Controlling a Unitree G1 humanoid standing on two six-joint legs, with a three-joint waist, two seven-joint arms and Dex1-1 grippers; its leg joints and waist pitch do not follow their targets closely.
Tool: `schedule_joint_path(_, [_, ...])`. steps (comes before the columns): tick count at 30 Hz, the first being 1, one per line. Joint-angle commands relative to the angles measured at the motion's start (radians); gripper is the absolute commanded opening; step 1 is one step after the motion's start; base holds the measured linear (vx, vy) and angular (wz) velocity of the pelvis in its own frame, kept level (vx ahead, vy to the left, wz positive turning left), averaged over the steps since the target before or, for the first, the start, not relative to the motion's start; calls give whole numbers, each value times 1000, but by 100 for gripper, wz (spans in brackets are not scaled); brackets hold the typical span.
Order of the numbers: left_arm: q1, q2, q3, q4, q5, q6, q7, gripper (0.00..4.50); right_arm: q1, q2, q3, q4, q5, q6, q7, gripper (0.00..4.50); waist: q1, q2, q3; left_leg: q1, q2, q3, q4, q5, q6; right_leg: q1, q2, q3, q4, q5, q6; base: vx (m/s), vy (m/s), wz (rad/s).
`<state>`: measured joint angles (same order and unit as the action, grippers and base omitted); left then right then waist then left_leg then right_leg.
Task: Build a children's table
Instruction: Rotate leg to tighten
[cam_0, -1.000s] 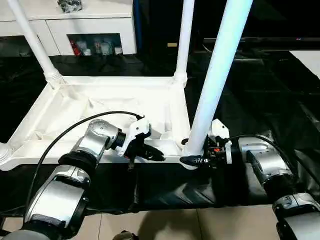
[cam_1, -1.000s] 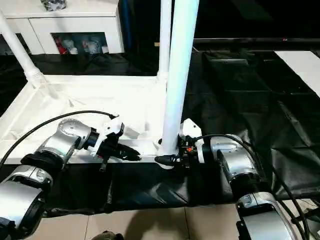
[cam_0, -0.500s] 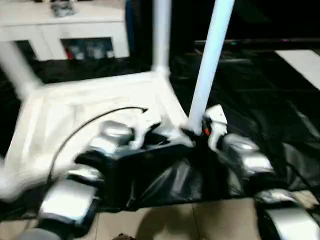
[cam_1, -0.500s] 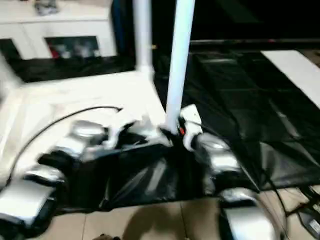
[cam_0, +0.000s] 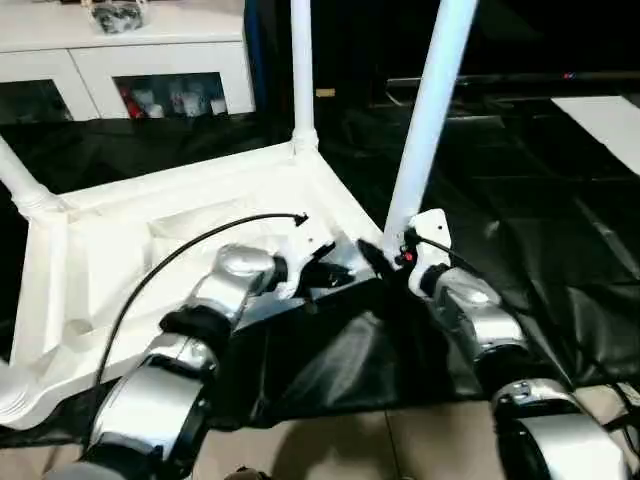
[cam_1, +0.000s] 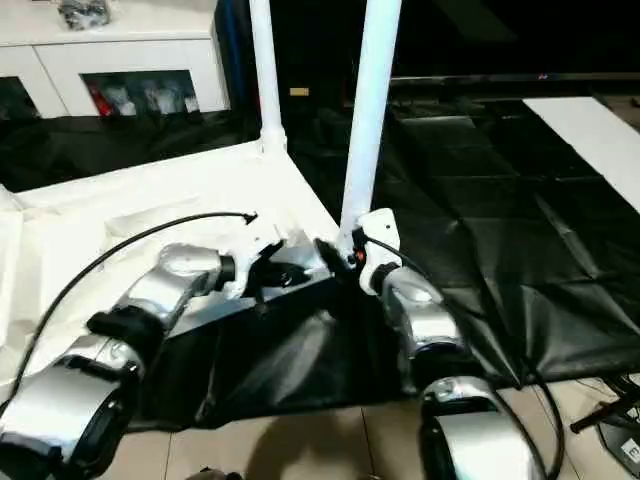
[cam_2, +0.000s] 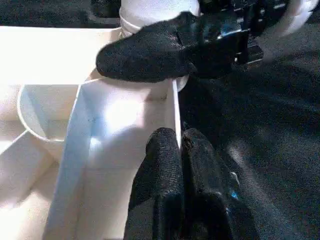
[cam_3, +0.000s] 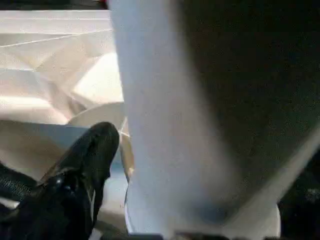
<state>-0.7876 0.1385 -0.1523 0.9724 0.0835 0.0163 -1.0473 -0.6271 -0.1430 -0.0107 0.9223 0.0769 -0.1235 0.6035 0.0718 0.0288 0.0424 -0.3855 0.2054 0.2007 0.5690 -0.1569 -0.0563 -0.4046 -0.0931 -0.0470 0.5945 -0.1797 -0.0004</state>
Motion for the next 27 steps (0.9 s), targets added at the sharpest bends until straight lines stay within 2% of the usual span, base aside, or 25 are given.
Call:
schedule_joint_path(1, [15, 4, -13, -38, -47, -50, -126, 0, 17, -17, 67, 7, -33, -14, 113, 429, 7, -18, -65, 11, 22, -8, -54, -186, 94, 47, -44, 23, -56, -85, -255, 0, 0, 0])
schedule_joint_path(4, [18, 42, -12, -48, -60, -62, -214, 0, 43, -80, 108, -34, -31, -25, 309, 429, 22, -20, -67, 12, 23, -3, -47, -160, 131, 50, -44, 22, -50, -25, -271, 0, 0, 0])
schedule_joint_path(5, [18, 51, -12, -49, -61, -71, -232, 0, 49, -95, 115, -45, -26, -23, 359, 429, 25, -20, -66, 13, 23, -4, -46, -161, 134, 50, -44, 22, -50, -25, -272, 0, 0, 0])
schedule_joint_path(7, [17, 62, -12, -51, -67, -67, -261, 0, 56, -111, 120, -59, -13, -10, 420, 429, 27, -17, -66, 16, 26, -5, -47, -169, 133, 49, -44, 22, -49, -32, -276, 0, 0, 0])
schedule_joint_path(8, [17, 74, -15, -53, -71, -69, -289, 0, 61, -129, 130, -74, -4, -3, 478, 429, 28, -11, -65, 18, 29, -6, -50, -179, 125, 46, -45, 22, -49, -44, -282, 0, 0, 0])
schedule_joint_path(9, [18, 84, -19, -57, -76, -68, -317, 0, 64, -144, 139, -81, 3, -2, 525, 429, 28, -14, -63, 20, 29, -6, -51, -202, 116, 47, -44, 22, -53, -69, -282, 0, 0, 0])
schedule_joint_path(10, [20, 99, -28, -63, -83, -61, -363, 0, 63, -161, 148, -83, 11, -6, 579, 429, 29, -13, -63, 20, 29, -6, -52, -222, 110, 48, -46, 22, -55, -92, -283, 0, 0, 0])
schedule_joint_path(11, [21, 103, -31, -64, -83, -63, -376, 0, 62, -167, 151, -83, 13, -5, 598, 400, 29, -10, -62, 20, 29, -6, -52, -226, 107, 47, -46, 23, -55, -98, -284, 0, 0, 0])
schedule_joint_path(13, [21, 112, -36, -67, -87, -56, -418, 0, 59, -182, 163, -95, 19, 12, 651, 390, 29, -10, -61, 23, 30, -6, -55, -242, 92, 46, -46, 24, -58, -117, -285, 0, 0, 0])
schedule_joint_path(16, [20, 119, -44, -65, -80, -57, -447, 0, 56, -194, 178, -107, 9, 21, 684, 360, 31, -4, -61, 25, 31, -7, -56, -247, 78, 45, -47, 24, -57, -125, -285, 0, 0, 0])
schedule_joint_path(18, [19, 120, -46, -62, -76, -61, -454, 0, 54, -196, 180, -110, 7, 25, 693, 353, 33, -7, -63, 25, 31, -8, -56, -245, 75, 46, -47, 23, -56, -119, -283, 0, 0, 0])
schedule_joint_path(19, [19, 120, -49, -62, -75, -63, -464, 0, 52, -198, 182, -117, 11, 37, 712, 346, 33, -4, -63, 25, 31, -8, -56, -243, 74, 46, -46, 24, -56, -111, -285, 0, 0, 0])
schedule_joint_path(22, [23, 122, -54, -69, -81, -61, -476, 0, 57, -200, 186, -131, 18, 51, 734, 318, 37, -4, -65, 27, 32, -8, -55, -240, 74, 46, -46, 23, -53, -90, -291, 0, 0, 0])
schedule_joint_path(25, [27, 121, -56, -66, -78, -70, -459, 0, 70, -186, 181, -138, 30, 61, 726, 284, 38, -8, -65, 24, 30, -8, -54, -227, 79, 47, -47, 23, -52, -79, -292, 0, 0, 0])
schedule_joint_path(27, [28, 116, -51, -63, -76, -72, -432, 0, 77, -177, 175, -144, 40, 73, 712, 284, 39, -10, -65, 24, 31, -8, -54, -229, 78, 48, -48, 23, -53, -91, -289, 0, 0, 0])
